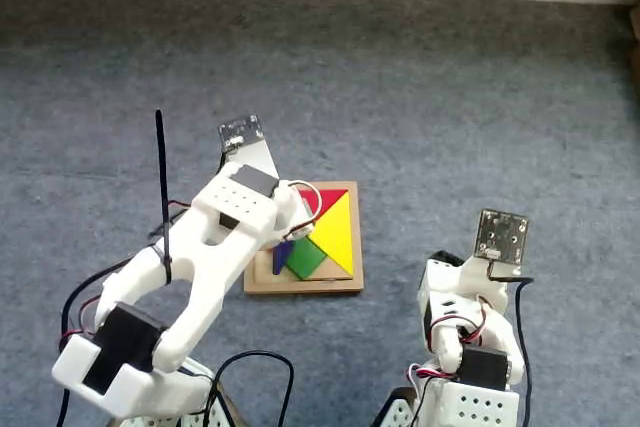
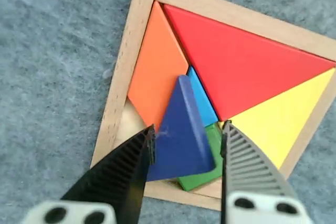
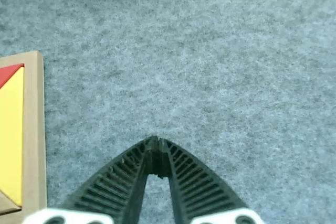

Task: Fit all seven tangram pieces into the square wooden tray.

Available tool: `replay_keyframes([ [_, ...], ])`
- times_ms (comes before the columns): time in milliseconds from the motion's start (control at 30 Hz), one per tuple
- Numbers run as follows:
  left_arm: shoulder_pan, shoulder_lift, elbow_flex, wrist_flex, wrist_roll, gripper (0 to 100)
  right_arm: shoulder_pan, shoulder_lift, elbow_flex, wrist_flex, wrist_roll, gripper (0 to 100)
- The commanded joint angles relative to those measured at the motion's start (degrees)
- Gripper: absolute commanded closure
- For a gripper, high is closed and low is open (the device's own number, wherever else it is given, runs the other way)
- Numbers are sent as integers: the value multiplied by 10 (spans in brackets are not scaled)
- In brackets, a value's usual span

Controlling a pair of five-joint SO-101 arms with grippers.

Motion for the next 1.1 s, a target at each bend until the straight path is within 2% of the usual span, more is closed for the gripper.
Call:
replay_keyframes([
  [0, 11, -26, -5, -3, 5, 770, 8, 3, 63, -7, -1, 994],
  [467, 22, -49, -4, -2, 5, 770, 8, 3, 63, -7, -1, 994],
  [600, 60, -109, -2, 47, 2, 770, 8, 3, 63, -7, -1, 994],
  [733, 58, -128, 9, 59, -2, 768, 8, 3, 63, -7, -1, 994],
  [1067, 54, -128, 43, 68, -262, 769, 8, 3, 63, -7, -1, 994],
])
